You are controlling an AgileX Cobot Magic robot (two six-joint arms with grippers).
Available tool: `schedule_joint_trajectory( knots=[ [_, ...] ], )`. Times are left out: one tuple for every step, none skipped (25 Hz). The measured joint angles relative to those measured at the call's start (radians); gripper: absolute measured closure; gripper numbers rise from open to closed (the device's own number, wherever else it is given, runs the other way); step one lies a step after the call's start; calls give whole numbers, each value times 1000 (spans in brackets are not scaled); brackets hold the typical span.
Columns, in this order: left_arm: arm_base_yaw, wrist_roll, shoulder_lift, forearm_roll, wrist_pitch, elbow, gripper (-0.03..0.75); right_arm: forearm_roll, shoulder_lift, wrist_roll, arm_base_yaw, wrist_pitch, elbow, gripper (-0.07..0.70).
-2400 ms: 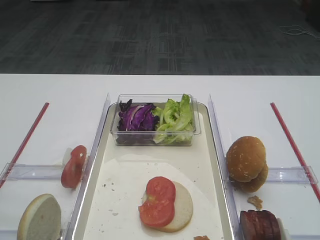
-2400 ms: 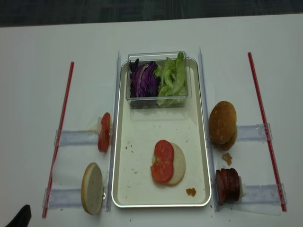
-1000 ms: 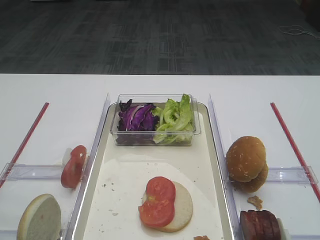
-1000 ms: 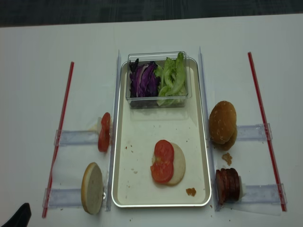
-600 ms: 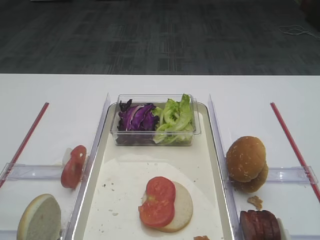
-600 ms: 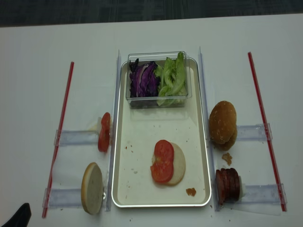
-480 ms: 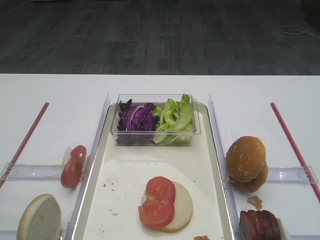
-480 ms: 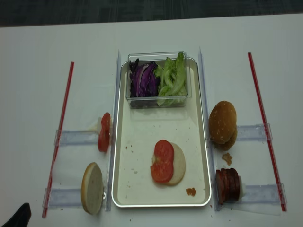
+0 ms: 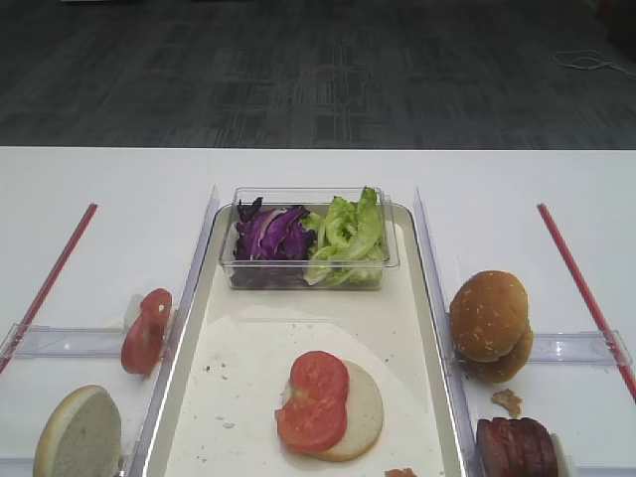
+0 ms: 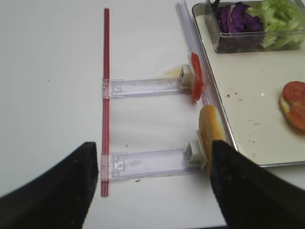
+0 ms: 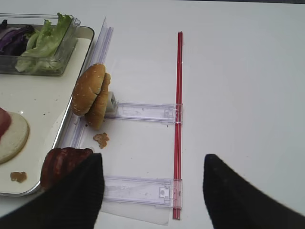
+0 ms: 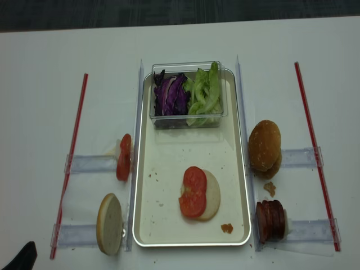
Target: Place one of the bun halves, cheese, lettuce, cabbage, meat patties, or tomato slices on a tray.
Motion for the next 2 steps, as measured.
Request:
schedule_joint_trajectory(
  knots=[
    [0, 0, 0, 0, 0, 0, 247, 0, 0, 0, 0, 0, 0, 164],
    [0, 0, 0, 0, 0, 0, 247, 0, 0, 0, 0, 0, 0, 164]
  ],
)
